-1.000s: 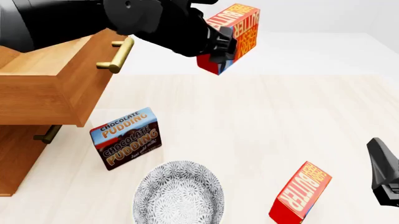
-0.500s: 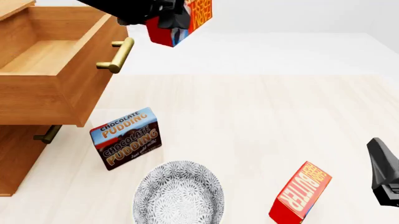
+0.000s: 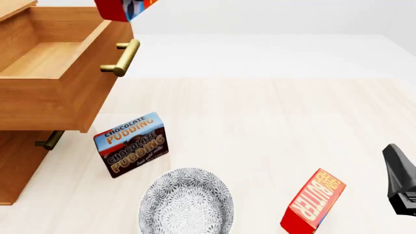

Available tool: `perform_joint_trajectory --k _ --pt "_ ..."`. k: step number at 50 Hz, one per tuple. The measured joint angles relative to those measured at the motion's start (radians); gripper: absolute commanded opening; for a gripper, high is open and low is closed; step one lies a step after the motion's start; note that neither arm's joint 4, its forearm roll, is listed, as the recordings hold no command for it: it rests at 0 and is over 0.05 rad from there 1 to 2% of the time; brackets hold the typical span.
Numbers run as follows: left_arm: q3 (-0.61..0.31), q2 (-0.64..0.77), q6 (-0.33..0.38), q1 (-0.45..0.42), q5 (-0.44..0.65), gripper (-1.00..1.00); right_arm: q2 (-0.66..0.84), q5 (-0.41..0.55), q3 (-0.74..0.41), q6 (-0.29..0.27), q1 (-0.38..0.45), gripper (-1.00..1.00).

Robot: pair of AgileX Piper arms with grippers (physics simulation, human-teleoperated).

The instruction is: Put the butter at the front in the top drawer of the cabinet and close it.

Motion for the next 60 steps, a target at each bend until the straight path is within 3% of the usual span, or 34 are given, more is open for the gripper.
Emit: perform_joint_trajectory --k 42,60 --pt "0.044 -0.100 0.025 0.263 0.067 -1.00 0.000 0.000 0.000 0.000 0.000 1.00" --pt "0.160 -0.136 0.022 0.341 0.014 -1.00 0.000 0.000 0.000 0.000 0.000 1.00"
